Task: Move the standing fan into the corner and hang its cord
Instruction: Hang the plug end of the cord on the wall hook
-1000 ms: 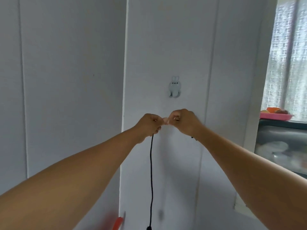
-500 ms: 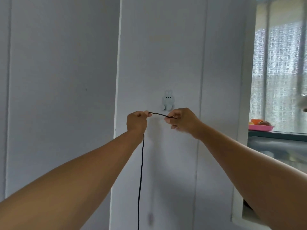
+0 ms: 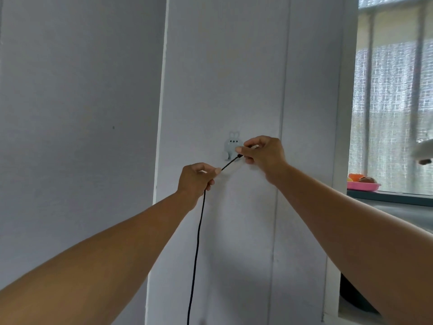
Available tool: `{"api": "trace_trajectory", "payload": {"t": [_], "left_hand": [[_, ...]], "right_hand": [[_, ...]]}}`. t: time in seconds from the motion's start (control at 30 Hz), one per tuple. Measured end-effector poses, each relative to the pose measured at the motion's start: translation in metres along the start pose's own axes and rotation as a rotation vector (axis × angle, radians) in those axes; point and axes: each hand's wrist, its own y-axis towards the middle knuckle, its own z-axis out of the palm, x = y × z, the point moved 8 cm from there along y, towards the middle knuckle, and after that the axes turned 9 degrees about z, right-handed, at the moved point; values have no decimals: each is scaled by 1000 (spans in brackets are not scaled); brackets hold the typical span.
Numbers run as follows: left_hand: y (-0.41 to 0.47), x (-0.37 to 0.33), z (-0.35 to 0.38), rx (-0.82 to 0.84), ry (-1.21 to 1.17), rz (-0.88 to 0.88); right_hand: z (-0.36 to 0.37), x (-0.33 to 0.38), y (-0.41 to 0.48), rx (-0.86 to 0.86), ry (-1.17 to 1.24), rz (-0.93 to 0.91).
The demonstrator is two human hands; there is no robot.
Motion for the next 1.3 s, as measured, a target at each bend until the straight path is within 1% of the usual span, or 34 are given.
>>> {"api": "trace_trajectory", "payload": {"t": [0.1, 0.23, 0.3, 0.37, 0.43, 0.57, 0.67, 0.8, 0.83, 0.93, 1.0, 1.1, 1.2, 1.3], "left_hand": [[4, 2, 3, 9, 43, 1], [9, 8, 7, 39, 73, -5], [12, 10, 8, 43, 77, -5], [16, 10, 10, 49, 88, 11], [19, 9, 14, 53, 97, 33], [24, 8, 26, 78, 76, 66], [32, 12, 30, 1, 119, 54], [46, 18, 34, -122, 165, 18], [49, 20, 34, -138, 187, -6], [53, 26, 38, -125, 250, -54], [55, 30, 40, -99, 259, -57], [52, 31, 43, -69, 244, -17], [49, 30, 46, -26, 259, 25], [49, 33, 46, -31, 282, 22]], "right_hand": [[7, 1, 4, 53, 64, 9], [12, 4, 9, 97, -22, -49], [13, 5, 12, 111, -23, -62], [11, 8, 15, 70, -54, -90], [7, 11, 19, -4, -141, -122], [0, 15, 30, -102, -232, -131], [2, 20, 35, -108, -247, -159], [19, 24, 46, -26, -93, -104], [23, 25, 49, -13, -89, -97], [32, 24, 54, -12, -170, -106], [32, 21, 59, -71, -264, -120], [33, 21, 61, -142, -393, -157], [35, 21, 60, -155, -437, -190], [36, 19, 59, -145, -468, -214]]}}
